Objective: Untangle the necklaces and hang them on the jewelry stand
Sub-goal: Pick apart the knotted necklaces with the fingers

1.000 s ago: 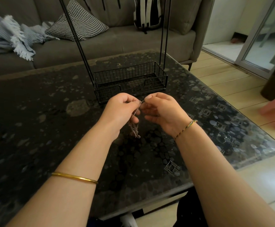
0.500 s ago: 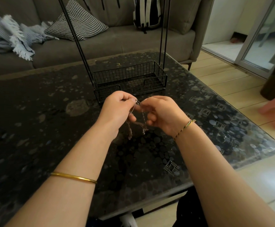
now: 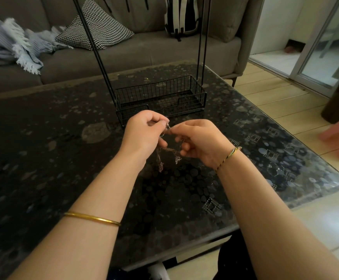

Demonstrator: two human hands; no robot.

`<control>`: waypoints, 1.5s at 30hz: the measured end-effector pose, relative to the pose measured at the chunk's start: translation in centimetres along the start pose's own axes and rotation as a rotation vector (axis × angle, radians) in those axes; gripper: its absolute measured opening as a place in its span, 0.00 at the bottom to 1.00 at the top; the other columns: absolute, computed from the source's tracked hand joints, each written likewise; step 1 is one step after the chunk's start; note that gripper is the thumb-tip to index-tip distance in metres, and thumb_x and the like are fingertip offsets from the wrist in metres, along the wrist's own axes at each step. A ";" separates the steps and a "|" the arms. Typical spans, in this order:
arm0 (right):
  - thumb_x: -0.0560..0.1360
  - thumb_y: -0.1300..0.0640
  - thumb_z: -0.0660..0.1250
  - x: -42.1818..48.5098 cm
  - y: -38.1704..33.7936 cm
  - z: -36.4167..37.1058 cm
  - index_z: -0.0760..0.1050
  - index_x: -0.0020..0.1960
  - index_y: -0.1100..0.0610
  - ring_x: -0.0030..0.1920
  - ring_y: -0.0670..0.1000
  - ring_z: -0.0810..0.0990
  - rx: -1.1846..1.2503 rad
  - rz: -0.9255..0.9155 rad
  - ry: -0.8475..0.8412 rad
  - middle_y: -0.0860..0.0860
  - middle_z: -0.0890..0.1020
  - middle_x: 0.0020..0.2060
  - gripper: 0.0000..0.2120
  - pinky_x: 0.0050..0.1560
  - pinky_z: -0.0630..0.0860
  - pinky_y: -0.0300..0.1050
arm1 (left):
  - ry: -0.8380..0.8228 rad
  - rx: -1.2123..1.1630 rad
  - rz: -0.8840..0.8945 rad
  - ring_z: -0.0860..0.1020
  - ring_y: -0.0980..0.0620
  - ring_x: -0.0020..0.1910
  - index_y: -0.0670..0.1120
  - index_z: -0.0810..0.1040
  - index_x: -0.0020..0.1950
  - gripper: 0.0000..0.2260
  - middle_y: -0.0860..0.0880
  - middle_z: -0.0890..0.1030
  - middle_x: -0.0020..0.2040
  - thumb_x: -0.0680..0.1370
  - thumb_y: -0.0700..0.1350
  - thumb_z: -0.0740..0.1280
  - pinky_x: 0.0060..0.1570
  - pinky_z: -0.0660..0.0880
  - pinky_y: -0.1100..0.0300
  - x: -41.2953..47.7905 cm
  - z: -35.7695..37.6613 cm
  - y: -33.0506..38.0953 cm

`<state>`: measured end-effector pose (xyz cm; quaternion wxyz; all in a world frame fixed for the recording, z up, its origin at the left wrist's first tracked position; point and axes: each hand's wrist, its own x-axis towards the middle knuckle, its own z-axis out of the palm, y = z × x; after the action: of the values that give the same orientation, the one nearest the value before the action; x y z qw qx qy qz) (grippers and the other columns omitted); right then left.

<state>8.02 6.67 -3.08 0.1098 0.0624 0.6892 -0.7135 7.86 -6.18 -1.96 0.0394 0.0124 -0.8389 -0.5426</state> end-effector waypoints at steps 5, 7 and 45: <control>0.79 0.61 0.62 0.2 0.2 0.1 0.74 0.43 0.58 0.21 0.43 0.69 -0.048 -0.110 0.090 0.51 0.75 0.32 0.07 0.26 0.74 0.39 | -0.021 0.048 0.006 0.75 0.62 0.23 0.50 0.77 0.48 0.07 0.52 0.81 0.43 0.80 0.39 0.63 0.31 0.71 0.71 -0.1 0.0 -0.1; 0.80 0.60 0.60 0.4 0.3 0.2 0.74 0.45 0.59 0.21 0.43 0.70 -0.080 -0.140 0.117 0.52 0.76 0.34 0.06 0.26 0.75 0.40 | -0.027 0.052 0.005 0.75 0.61 0.23 0.50 0.76 0.48 0.07 0.52 0.81 0.43 0.80 0.39 0.63 0.32 0.70 0.70 -0.1 0.1 -0.1; 0.83 0.59 0.51 1.0 0.1 -0.6 0.66 0.42 0.55 0.26 0.47 0.72 0.191 -0.072 0.502 0.52 0.76 0.31 0.11 0.31 0.78 0.44 | -0.225 0.060 -0.233 0.78 0.53 0.46 0.48 0.82 0.43 0.04 0.48 0.81 0.47 0.76 0.40 0.70 0.48 0.81 0.56 0.1 -0.2 -0.1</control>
<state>7.03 7.15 -3.45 -0.0962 0.2228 0.6261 -0.7410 7.74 -6.45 -1.98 -0.1184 0.0499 -0.8468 -0.5162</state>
